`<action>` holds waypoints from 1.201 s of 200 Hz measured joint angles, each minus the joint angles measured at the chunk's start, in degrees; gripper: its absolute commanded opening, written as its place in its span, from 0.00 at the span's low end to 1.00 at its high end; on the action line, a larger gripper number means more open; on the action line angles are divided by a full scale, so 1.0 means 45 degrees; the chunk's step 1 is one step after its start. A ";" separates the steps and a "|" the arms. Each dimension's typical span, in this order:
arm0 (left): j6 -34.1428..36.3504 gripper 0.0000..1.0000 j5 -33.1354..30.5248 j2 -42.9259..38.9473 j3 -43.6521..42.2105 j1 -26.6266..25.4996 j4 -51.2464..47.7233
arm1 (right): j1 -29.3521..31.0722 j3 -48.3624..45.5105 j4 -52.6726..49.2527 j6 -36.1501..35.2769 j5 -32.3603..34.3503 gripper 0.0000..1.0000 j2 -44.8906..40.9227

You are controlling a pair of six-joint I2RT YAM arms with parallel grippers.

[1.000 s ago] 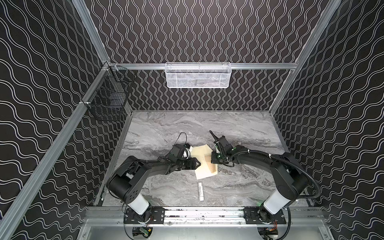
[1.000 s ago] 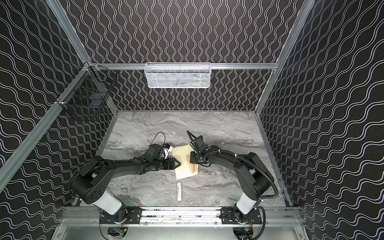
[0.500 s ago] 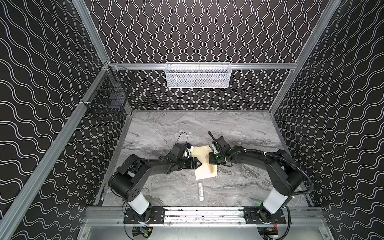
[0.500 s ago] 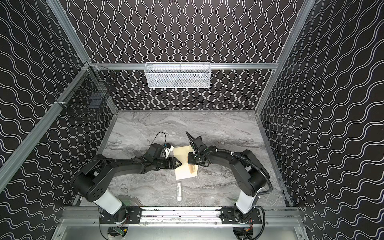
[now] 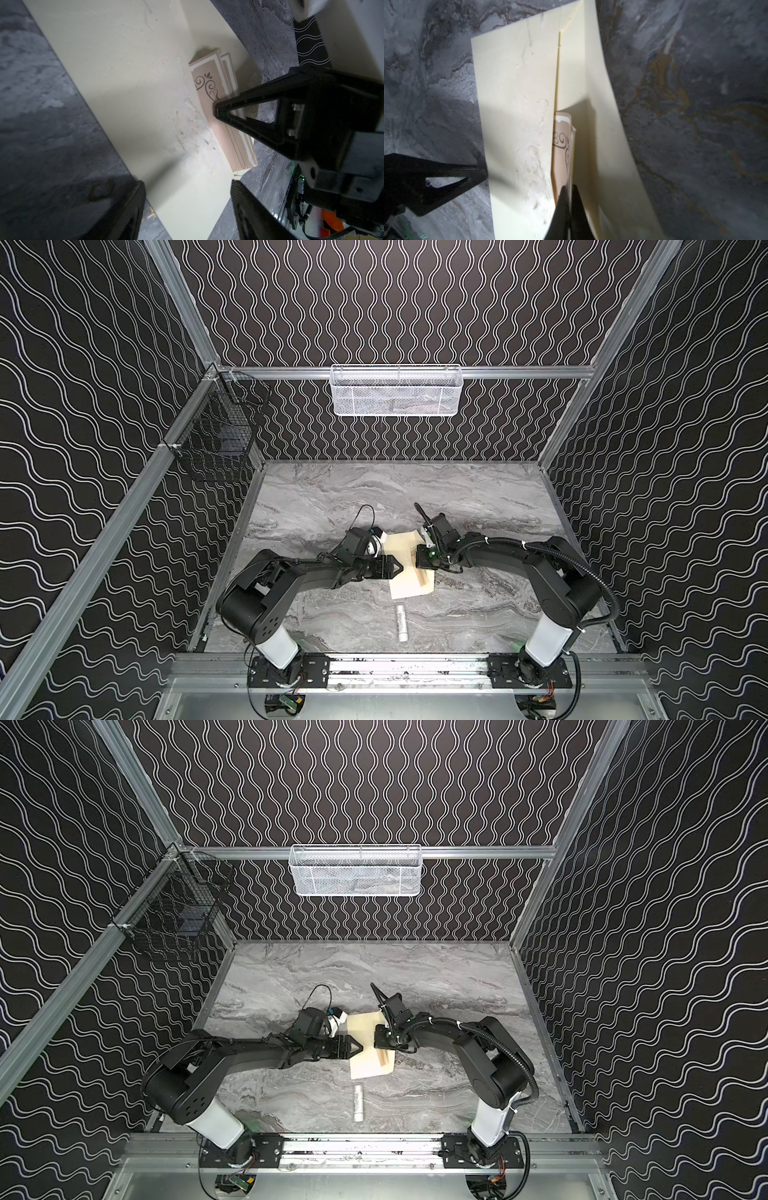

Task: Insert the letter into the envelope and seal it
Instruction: 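Press the letter down inside the envelope with the right gripper while the left holds it, then push the letter deeper into the envelope with the right gripper while the left holds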

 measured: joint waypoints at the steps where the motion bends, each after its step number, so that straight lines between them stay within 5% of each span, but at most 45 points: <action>1: 0.0000 0.70 0.0005 0.0005 0.0005 0.0000 0.0000 | 0.0000 0.0000 0.0000 0.0000 0.0000 0.02 0.0000; 91: 0.0248 0.70 0.0112 0.0121 0.0384 0.0000 -0.0544 | 0.0044 0.0699 -0.0821 -0.0287 0.0495 0.26 -0.0155; 240: 0.0228 0.78 -0.0840 -0.1098 0.0359 -0.0068 -0.1637 | 0.0510 0.0641 -0.1972 -0.0364 0.1744 0.46 -0.1180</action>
